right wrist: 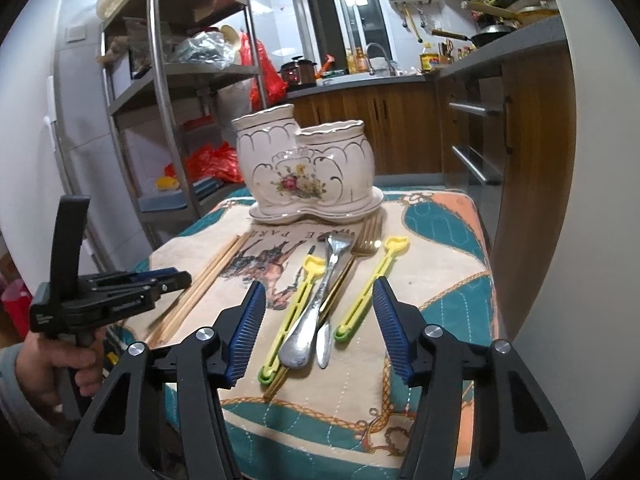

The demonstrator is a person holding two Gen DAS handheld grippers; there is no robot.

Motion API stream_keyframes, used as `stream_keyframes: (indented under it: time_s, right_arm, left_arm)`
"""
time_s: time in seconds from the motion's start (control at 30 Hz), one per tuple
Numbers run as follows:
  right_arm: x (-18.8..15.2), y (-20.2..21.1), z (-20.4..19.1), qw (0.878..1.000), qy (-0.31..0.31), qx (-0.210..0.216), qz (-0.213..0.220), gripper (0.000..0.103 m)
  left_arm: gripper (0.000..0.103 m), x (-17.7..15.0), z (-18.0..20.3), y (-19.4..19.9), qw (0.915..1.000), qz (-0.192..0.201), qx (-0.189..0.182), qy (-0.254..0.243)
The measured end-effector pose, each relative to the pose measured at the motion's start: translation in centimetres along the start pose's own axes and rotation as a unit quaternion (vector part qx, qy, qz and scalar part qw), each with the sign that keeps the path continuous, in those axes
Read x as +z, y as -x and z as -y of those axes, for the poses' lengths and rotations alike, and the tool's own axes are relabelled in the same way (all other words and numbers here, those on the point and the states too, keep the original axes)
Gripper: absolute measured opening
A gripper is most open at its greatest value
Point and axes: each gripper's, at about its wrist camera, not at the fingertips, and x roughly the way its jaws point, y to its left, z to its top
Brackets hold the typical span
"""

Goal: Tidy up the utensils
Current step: 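Grasp a wooden chopstick with the left tool while the right tool grasps a yellow utensil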

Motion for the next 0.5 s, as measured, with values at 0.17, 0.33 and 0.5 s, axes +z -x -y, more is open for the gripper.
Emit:
stream_keyframes:
  time_s: [0.17,0.33,0.5]
  right_arm:
    - [0.3,-0.8,0.3,1.000,0.004,-0.007,-0.018,0.057]
    - [1.0,-2.3,0.8,0.998,0.014,-0.031,-0.046,0.055]
    - [2.0,-4.2,2.0,0.995,0.012,-0.049,-0.089,0.042]
  left_arm:
    - [0.027,0.8,0.1,-1.0,0.9997,-0.021,-0.001,-0.008]
    - [0.024,1.5,0.2,-1.7,0.9989,-0.039,0.005,-0.024]
    - [0.008,2.0,-0.9,-2.0,0.9983,-0.053,0.009,-0.022]
